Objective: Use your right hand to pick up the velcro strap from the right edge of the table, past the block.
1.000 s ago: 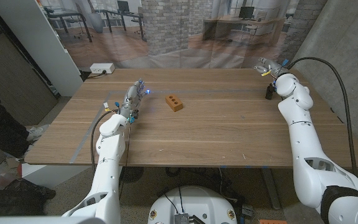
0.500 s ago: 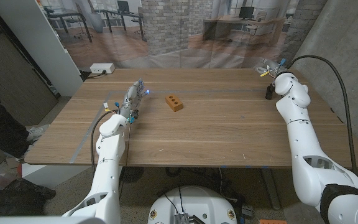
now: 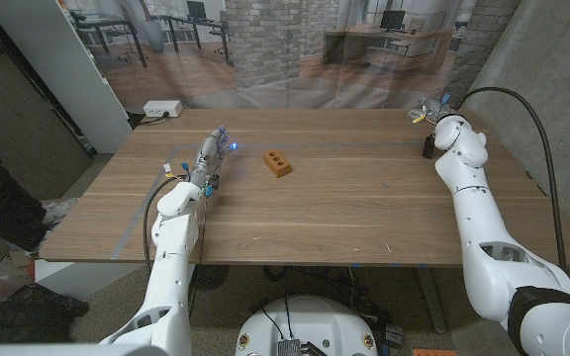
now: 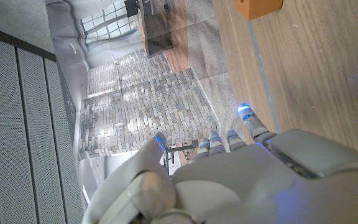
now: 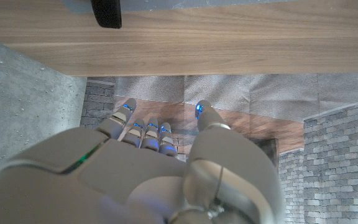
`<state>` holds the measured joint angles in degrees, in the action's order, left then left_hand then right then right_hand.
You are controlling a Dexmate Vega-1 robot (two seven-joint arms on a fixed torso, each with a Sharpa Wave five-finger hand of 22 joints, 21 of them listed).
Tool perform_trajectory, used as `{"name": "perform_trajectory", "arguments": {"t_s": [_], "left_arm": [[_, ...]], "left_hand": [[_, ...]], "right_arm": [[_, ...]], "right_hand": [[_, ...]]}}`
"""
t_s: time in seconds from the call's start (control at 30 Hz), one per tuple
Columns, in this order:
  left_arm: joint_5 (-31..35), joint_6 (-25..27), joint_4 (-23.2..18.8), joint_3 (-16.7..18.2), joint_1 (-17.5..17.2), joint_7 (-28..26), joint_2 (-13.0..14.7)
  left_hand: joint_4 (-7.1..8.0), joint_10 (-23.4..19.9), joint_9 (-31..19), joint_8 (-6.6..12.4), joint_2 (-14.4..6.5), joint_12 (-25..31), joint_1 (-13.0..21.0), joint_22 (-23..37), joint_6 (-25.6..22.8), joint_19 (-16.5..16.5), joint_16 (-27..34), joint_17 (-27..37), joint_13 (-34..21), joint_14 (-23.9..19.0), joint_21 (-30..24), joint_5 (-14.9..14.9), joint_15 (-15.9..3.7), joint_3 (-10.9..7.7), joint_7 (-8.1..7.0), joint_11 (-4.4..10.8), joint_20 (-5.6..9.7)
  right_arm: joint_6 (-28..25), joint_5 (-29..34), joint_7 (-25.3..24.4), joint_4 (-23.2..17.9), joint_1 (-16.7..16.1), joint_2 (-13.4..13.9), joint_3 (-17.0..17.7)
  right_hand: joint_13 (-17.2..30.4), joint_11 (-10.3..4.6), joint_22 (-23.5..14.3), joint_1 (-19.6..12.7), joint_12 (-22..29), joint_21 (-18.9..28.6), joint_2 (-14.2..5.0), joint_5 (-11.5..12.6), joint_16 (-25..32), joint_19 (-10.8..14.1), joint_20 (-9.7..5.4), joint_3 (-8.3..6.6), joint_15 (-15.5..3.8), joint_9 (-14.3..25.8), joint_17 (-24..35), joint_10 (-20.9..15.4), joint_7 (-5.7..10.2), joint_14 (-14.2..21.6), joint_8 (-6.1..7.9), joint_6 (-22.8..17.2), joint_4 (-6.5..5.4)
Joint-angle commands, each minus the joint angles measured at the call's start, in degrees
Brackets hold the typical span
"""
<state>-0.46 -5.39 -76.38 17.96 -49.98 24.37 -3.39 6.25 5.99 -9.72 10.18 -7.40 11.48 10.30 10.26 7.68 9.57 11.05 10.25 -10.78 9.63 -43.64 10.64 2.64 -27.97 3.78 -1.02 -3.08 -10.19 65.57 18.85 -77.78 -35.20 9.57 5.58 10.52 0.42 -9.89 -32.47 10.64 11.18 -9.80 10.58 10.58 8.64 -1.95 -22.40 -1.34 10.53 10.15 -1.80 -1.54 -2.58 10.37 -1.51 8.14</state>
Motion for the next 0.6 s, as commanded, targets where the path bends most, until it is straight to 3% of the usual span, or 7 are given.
{"name": "perform_trajectory", "arguments": {"t_s": [0.03,0.6], "left_arm": [[-0.06,-0.26,0.45,0.06,0.31,0.03,0.09],[0.15,-0.49,1.33,-0.07,1.03,0.11,0.14]], "left_hand": [[-0.32,0.29,-0.21,0.18,0.13,0.31,-0.32,0.12,0.16,2.56,0.09,0.18,-0.21,1.21,0.14,0.38,0.13,-0.21,0.06,0.03,-0.34],[-0.35,0.34,-0.21,0.18,0.17,0.29,-0.37,0.13,0.20,2.50,0.09,0.18,-0.21,1.21,0.33,0.37,0.16,-0.20,0.07,-0.10,-0.35]], "right_arm": [[-2.67,2.40,0.14,0.95,0.84,0.11,-0.97],[-5.40,4.02,1.36,2.02,1.31,0.69,-1.08]], "right_hand": [[0.20,0.07,-0.01,-0.26,-0.16,0.01,0.42,-0.18,0.02,0.11,-1.05,0.03,0.37,0.26,0.02,0.07,-0.36,-0.44,-0.04,0.58,-0.19],[0.22,0.54,-0.04,1.58,0.12,0.07,2.25,-0.60,0.21,0.21,-0.43,1.90,0.88,0.31,0.16,0.12,-0.75,-0.30,0.30,0.71,-1.02]]}}
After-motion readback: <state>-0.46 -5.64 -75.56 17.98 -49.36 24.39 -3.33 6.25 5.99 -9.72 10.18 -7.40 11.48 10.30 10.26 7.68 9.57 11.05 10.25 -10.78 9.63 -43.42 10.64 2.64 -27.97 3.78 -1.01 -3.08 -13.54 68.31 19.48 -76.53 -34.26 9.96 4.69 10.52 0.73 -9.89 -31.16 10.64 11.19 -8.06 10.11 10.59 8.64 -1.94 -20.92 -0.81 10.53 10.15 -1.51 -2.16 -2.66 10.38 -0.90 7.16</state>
